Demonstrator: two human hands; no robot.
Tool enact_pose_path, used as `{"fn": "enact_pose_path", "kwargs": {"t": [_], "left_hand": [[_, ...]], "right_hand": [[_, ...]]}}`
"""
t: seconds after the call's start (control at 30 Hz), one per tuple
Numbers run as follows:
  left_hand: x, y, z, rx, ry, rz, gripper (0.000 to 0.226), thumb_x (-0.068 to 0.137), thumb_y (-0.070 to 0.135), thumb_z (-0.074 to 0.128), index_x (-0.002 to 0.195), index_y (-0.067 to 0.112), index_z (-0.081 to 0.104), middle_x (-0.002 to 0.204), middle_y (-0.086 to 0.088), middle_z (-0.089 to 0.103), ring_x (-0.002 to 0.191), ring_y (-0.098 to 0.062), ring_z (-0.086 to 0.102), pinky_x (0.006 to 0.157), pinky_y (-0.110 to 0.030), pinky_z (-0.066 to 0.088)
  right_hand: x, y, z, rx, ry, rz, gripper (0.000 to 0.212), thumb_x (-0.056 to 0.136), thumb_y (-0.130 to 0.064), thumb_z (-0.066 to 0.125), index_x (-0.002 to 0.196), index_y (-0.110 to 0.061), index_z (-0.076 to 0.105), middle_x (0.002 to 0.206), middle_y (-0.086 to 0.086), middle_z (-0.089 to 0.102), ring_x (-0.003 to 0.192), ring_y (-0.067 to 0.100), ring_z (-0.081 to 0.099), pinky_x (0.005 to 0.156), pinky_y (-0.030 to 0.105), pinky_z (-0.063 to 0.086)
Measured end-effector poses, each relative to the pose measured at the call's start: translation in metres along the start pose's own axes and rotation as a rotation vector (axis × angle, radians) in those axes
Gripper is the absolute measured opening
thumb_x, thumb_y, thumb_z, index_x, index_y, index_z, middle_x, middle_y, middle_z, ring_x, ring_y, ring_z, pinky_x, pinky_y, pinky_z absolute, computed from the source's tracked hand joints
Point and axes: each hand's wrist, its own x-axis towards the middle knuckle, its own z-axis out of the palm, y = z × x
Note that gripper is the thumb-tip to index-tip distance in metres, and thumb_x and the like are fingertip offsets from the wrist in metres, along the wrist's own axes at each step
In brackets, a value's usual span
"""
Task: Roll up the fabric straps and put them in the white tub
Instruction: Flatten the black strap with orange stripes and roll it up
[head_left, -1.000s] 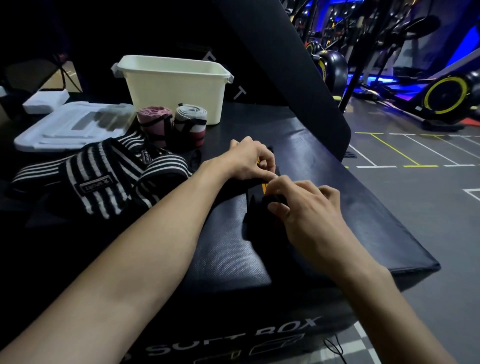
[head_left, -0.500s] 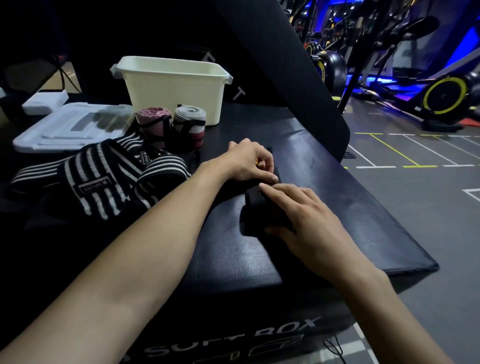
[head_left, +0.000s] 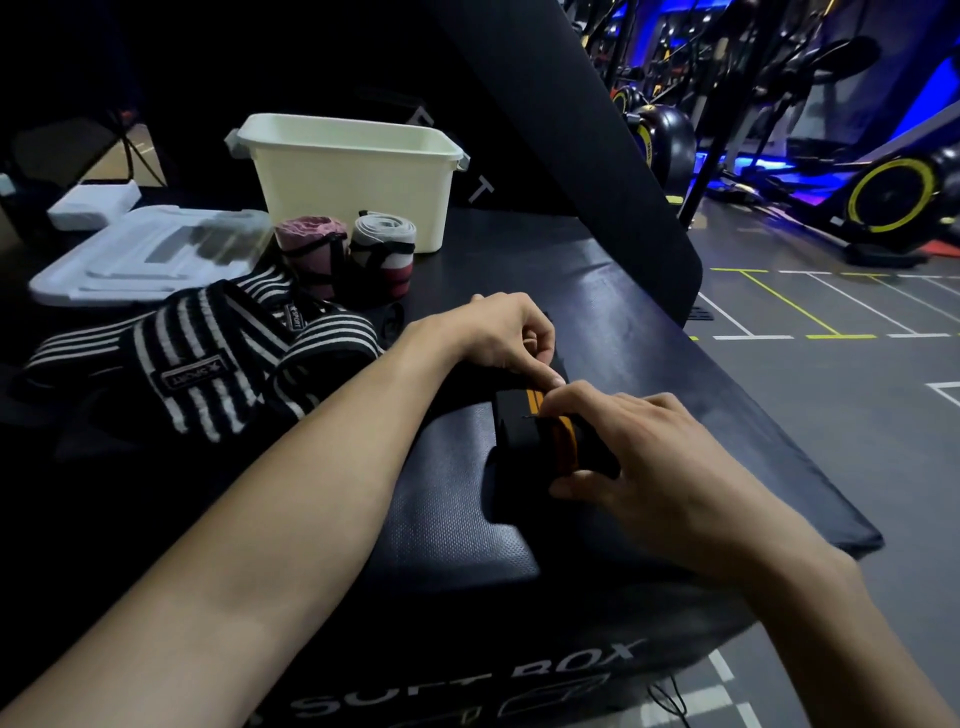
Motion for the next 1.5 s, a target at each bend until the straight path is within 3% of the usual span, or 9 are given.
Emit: {"fn": "enact_pose_path", "kwargs": {"t": [0.17,0.33,0.5,0.77,0.9,1.1,1.2,1.37,1.5], "left_hand": [[-0.004,0.003,-0.001,-0.029,-0.035,-0.005,0.039,0.071,0.06,0.082,0.079,0.023,0.07,0.061,0.014,0.056,0.056,0.0,0.047,0.07,-0.027,0.032],[-0.004,0.004,0.0,-0.052,-0.041,-0.022,0.034,0.067,0.056,0.08,0.079,0.025,0.071,0.064,0.013,0.059,0.058,-0.001,0.049,0.067,-0.026,0.035],[-0.002,0.003,0.0,-0.04,-0.038,-0.046,0.015,0.077,0.039,0.079,0.079,0.026,0.072,0.061,0.018,0.057,0.057,0.002,0.049,0.082,-0.035,0.034],[-0.004,0.011,0.0,-0.051,-0.107,0.004,0.019,0.076,0.029,0.078,0.063,0.035,0.066,0.057,0.016,0.053,0.054,0.001,0.045,0.064,-0.028,0.035],[-0.004,0.01,0.002,-0.088,-0.118,0.026,0.02,0.075,0.024,0.078,0.062,0.034,0.066,0.056,0.016,0.052,0.057,-0.003,0.044,0.06,-0.024,0.039],[-0.003,0.001,0.0,-0.224,-0.115,0.079,0.023,0.082,0.017,0.082,0.067,0.028,0.069,0.061,0.013,0.057,0.059,-0.003,0.049,0.058,-0.018,0.039],[-0.003,-0.001,-0.001,-0.218,-0.105,0.085,0.017,0.079,0.024,0.084,0.071,0.03,0.071,0.065,0.012,0.061,0.062,-0.003,0.052,0.061,-0.022,0.042],[-0.004,-0.002,-0.002,-0.251,-0.075,0.074,0.015,0.069,0.036,0.08,0.082,0.032,0.076,0.078,0.009,0.073,0.07,-0.001,0.062,0.068,-0.023,0.049],[-0.001,-0.007,-0.001,-0.218,-0.038,0.06,0.011,0.08,0.029,0.084,0.087,0.033,0.077,0.083,0.006,0.075,0.075,-0.004,0.066,0.075,-0.032,0.055]], "right_hand": [[0.004,-0.001,-0.001,0.12,-0.05,0.04,0.041,0.091,-0.041,0.069,0.126,-0.039,0.047,0.086,-0.028,0.048,0.083,-0.01,0.045,0.082,0.03,0.029],[0.015,-0.001,0.002,0.099,-0.095,0.056,0.036,0.101,-0.044,0.051,0.136,-0.032,0.053,0.128,-0.014,0.049,0.116,0.014,0.042,0.099,0.042,0.036],[0.022,0.001,0.008,0.129,-0.042,0.069,0.056,0.093,-0.051,0.031,0.144,-0.037,0.049,0.121,-0.016,0.056,0.114,0.009,0.047,0.097,0.035,0.03],[0.021,0.004,0.009,0.249,0.017,0.083,0.018,0.106,-0.035,0.042,0.121,-0.027,0.049,0.091,-0.018,0.06,0.083,-0.003,0.05,0.094,0.042,0.037],[0.022,-0.002,0.01,0.188,-0.004,0.142,0.006,0.107,-0.035,0.039,0.109,-0.035,0.045,0.082,-0.016,0.055,0.083,0.007,0.047,0.087,0.041,0.031],[0.029,-0.008,0.022,0.018,0.188,0.218,0.025,0.104,-0.039,0.046,0.11,-0.025,0.064,0.124,-0.007,0.047,0.113,0.02,0.038,0.084,0.036,0.024],[0.029,-0.011,0.026,0.062,0.322,0.195,0.018,0.099,-0.033,0.058,0.115,-0.029,0.066,0.118,-0.004,0.054,0.109,0.022,0.044,0.082,0.037,0.029],[0.029,-0.016,0.031,-0.06,0.51,0.115,0.01,0.091,-0.031,0.059,0.091,-0.024,0.065,0.09,-0.005,0.063,0.084,0.024,0.057,0.074,0.036,0.034],[0.023,-0.011,0.033,-0.075,0.458,0.07,0.019,0.096,-0.038,0.056,0.102,-0.027,0.07,0.103,-0.009,0.068,0.094,0.02,0.063,0.078,0.037,0.039]]}}
